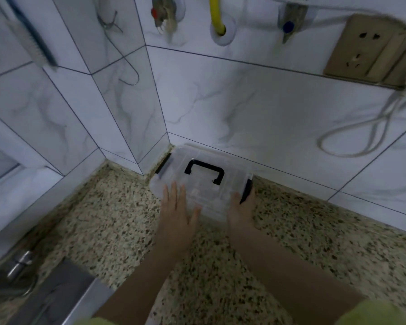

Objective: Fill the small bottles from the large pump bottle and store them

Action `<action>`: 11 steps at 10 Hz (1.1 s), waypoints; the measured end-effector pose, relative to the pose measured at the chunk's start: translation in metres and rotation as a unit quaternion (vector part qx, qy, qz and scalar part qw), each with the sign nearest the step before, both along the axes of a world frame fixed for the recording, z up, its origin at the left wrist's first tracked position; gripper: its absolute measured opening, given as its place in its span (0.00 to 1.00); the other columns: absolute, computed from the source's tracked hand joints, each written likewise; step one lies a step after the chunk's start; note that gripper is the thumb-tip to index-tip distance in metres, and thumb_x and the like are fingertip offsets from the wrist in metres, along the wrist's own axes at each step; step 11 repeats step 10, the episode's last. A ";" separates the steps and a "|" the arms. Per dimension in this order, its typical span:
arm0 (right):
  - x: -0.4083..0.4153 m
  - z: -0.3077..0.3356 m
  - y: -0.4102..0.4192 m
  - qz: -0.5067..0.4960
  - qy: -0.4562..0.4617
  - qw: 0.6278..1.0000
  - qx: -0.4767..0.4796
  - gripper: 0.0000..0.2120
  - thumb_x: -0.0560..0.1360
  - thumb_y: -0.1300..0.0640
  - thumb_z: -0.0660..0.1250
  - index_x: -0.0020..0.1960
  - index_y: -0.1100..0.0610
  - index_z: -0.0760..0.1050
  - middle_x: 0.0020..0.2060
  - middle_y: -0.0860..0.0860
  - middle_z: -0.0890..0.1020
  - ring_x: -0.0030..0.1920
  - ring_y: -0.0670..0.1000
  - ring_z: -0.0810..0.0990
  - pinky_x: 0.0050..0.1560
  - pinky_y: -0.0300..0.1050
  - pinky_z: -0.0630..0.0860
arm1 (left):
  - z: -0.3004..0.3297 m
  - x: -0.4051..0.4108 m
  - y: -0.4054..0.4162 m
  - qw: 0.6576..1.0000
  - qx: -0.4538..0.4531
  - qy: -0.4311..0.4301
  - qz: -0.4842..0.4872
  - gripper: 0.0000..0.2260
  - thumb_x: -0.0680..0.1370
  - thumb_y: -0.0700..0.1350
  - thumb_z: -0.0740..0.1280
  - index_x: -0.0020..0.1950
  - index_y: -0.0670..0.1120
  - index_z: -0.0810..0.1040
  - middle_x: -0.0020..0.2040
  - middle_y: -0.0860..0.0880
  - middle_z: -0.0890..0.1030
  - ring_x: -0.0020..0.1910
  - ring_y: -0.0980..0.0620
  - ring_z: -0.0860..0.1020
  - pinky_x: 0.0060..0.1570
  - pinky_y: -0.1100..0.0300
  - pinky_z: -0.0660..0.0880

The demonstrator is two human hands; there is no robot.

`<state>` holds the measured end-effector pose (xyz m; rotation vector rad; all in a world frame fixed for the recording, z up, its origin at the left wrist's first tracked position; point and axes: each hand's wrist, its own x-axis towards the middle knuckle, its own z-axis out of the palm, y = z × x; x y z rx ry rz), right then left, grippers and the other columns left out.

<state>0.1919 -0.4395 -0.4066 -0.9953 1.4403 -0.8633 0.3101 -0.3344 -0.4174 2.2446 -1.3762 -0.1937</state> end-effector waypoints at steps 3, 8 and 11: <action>0.080 -0.001 -0.040 -0.014 -0.046 0.999 0.002 0.29 0.87 0.53 0.56 0.83 0.46 0.47 0.82 0.50 0.57 0.79 0.57 0.61 0.78 0.56 0.62 | -0.003 0.088 -0.045 1.000 0.006 -0.016 -0.022 0.39 0.79 0.70 0.47 0.82 0.49 0.42 0.81 0.51 0.36 0.79 0.51 0.33 0.77 0.47 0.46; 0.084 0.007 -0.050 0.057 -0.068 0.994 0.067 0.35 0.86 0.48 0.58 0.82 0.43 0.38 0.82 0.49 0.54 0.79 0.57 0.62 0.76 0.57 0.65 | 0.002 0.107 -0.056 0.998 0.050 0.007 -0.023 0.41 0.77 0.71 0.46 0.82 0.47 0.41 0.81 0.48 0.34 0.78 0.47 0.31 0.76 0.46 0.43; 0.019 0.039 -0.031 0.028 -0.064 0.987 0.144 0.21 0.86 0.52 0.59 0.76 0.56 0.67 0.62 0.52 0.78 0.56 0.55 0.80 0.55 0.50 0.79 | 0.052 0.123 -0.066 0.977 0.204 0.019 -0.049 0.37 0.81 0.65 0.55 0.82 0.48 0.45 0.81 0.45 0.39 0.79 0.44 0.35 0.77 0.46 0.39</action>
